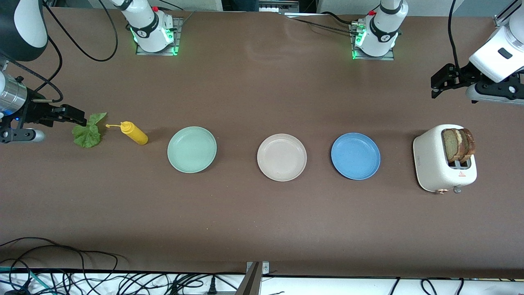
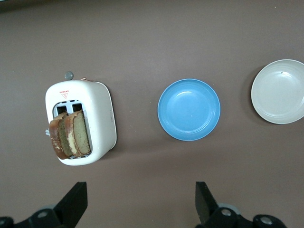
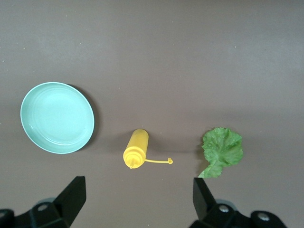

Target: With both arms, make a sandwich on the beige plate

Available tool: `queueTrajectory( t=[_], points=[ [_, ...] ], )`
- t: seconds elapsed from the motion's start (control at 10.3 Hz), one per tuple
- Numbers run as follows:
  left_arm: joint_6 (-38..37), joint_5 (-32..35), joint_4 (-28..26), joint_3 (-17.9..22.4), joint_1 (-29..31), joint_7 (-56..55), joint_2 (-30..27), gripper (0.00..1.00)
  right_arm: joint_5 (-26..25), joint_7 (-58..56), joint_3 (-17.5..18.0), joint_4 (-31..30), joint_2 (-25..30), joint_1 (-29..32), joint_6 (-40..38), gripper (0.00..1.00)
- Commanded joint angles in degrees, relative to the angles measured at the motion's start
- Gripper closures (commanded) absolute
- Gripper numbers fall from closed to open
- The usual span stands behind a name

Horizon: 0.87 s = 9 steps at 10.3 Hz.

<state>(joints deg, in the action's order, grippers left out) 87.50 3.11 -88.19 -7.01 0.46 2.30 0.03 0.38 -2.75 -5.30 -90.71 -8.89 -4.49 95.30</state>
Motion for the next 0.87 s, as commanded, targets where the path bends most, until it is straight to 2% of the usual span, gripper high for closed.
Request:
queueTrajectory(
  t=[0.0, 0.77],
  points=[
    [-0.66, 0.58, 0.74, -0.28, -0.02, -0.72, 0.15, 0.00, 0.67, -0.33, 0.20, 0.45, 0.10, 0.44, -0.29, 0.00],
    [-0.75, 0.58, 0.82, -0.28, -0.02, -0.37, -0.11, 0.00, 0.67, -0.50, 0.20, 0.45, 0.02, 0.44, -0.29, 0.00]
  ],
)
